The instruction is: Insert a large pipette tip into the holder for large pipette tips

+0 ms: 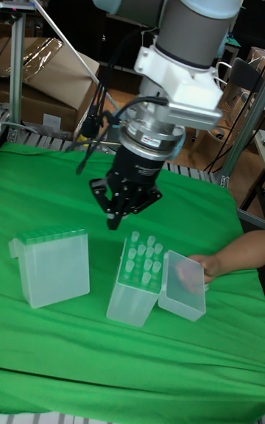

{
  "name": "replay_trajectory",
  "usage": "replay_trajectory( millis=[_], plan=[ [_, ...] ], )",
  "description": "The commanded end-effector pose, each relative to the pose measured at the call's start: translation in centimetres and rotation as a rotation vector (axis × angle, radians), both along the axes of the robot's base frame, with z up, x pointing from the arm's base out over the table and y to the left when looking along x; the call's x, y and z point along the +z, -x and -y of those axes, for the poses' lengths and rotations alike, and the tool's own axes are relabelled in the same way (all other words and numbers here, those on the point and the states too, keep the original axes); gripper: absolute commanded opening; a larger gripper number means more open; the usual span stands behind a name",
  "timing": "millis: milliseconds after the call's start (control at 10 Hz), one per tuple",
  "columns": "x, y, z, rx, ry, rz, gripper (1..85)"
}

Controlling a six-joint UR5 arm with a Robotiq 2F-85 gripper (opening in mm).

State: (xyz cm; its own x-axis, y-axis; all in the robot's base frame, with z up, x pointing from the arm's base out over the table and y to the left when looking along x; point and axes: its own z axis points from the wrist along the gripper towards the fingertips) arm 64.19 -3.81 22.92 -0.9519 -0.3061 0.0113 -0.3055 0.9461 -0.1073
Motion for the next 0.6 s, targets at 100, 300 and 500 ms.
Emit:
replay_trajectory(
  millis=[100, 300, 500],
  plan=[
    [0.8, -1.3, 3.5, -0.067, 0.011, 0.029, 1.0],
    [0.8, -1.0, 5.0, -0.119, -0.02, 0.007, 1.0],
    [1.1, -0.7, 7.5, -0.127, -0.001, -0.003, 1.0]
  ],
)
